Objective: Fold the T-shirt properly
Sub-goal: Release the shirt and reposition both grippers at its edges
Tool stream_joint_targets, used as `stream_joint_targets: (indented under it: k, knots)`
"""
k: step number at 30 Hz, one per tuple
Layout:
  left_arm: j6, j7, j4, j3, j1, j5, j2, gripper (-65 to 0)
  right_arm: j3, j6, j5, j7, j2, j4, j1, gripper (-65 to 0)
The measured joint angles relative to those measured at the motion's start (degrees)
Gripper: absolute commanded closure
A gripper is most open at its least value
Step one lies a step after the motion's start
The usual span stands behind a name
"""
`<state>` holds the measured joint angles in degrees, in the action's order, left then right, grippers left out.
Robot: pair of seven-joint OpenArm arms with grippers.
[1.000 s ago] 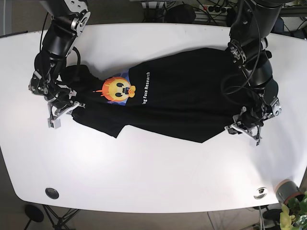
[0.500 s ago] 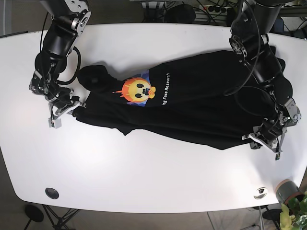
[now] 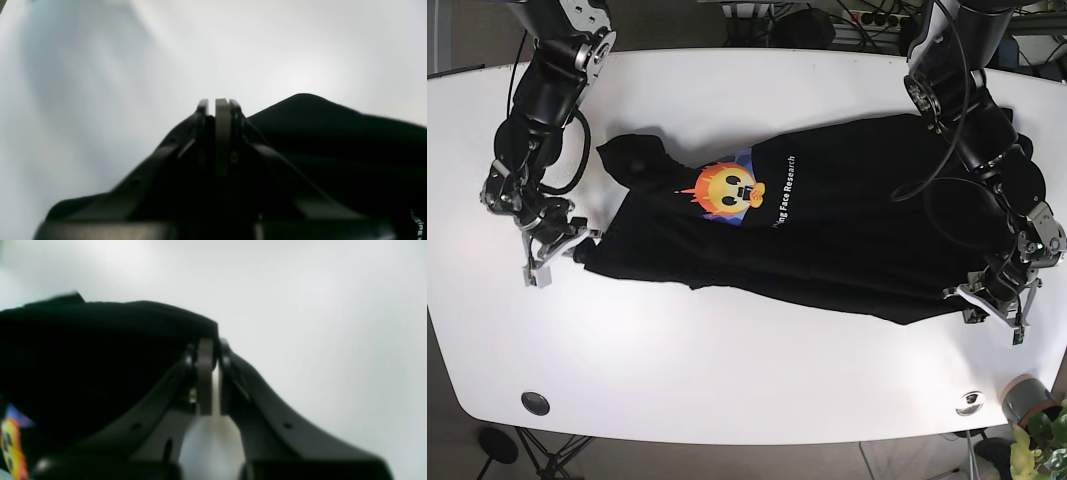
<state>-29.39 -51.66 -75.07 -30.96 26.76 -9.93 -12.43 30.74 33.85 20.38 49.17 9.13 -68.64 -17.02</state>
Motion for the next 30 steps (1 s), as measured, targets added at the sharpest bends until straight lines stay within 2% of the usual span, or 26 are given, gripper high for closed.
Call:
stream_joint_targets:
  k: [5,11,17,22,30]
  knots:
    - [0.3,-0.2,-0.1,2.6,1.4,0.4,-0.1,0.0,0.0,-0.35,0.3,2.2,0.1,-4.6,-2.1,-2.2]
    - [0.2,0.0,-0.3,2.8,2.6,0.1,1.0,0.0,0.1,-0.42,-0.3,4.1,0.5,-7.8,-3.9,-2.2]
    - [0.2,-0.3,-0.3,2.9,6.8,0.2,0.9,0.0,0.0,0.02,0.4,7.0,3.4,-8.5,-10.6,-2.2]
    - [0.4,0.0,-0.4,5.7,9.9,0.6,0.8,0.0,0.2,-0.28,-0.6,8.4,6.4,-8.7,-16.0,-2.2]
    - [0.4,-0.6,-0.4,8.9,15.1,0.4,0.9,0.0,0.0,-0.22,-0.2,11.5,9.1,-8.7,-23.8,-2.2]
